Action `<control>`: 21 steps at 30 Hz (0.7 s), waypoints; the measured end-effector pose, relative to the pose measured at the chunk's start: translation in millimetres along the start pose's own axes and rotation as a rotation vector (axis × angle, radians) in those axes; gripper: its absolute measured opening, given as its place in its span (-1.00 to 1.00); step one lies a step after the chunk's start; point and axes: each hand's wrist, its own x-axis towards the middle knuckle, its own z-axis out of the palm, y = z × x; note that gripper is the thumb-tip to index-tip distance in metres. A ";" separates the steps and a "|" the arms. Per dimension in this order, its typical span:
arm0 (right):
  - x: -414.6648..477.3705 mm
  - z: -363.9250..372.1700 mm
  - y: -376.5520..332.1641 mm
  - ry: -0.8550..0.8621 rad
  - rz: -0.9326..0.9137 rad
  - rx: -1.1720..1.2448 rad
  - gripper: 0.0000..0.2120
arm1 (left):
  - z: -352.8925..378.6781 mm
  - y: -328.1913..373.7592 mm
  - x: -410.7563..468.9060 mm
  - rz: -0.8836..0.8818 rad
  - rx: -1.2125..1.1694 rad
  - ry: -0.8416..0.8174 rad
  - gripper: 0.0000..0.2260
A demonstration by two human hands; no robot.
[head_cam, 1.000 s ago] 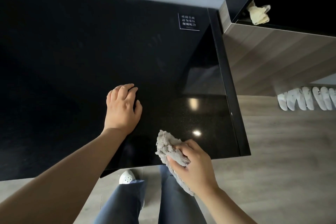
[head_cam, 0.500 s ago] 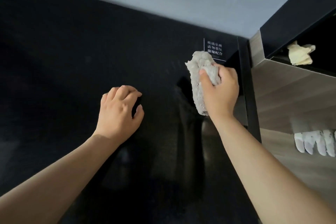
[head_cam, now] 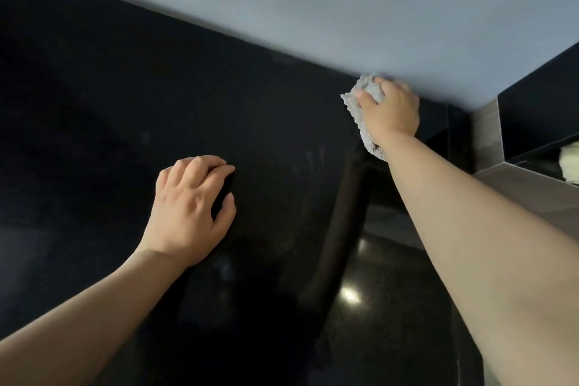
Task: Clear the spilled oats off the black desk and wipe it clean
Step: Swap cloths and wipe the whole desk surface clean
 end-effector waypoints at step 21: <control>4.4 24.4 -39.8 0.051 -0.166 0.030 -0.80 | -0.7 6.8 3.4 -0.028 0.046 -0.002 -0.65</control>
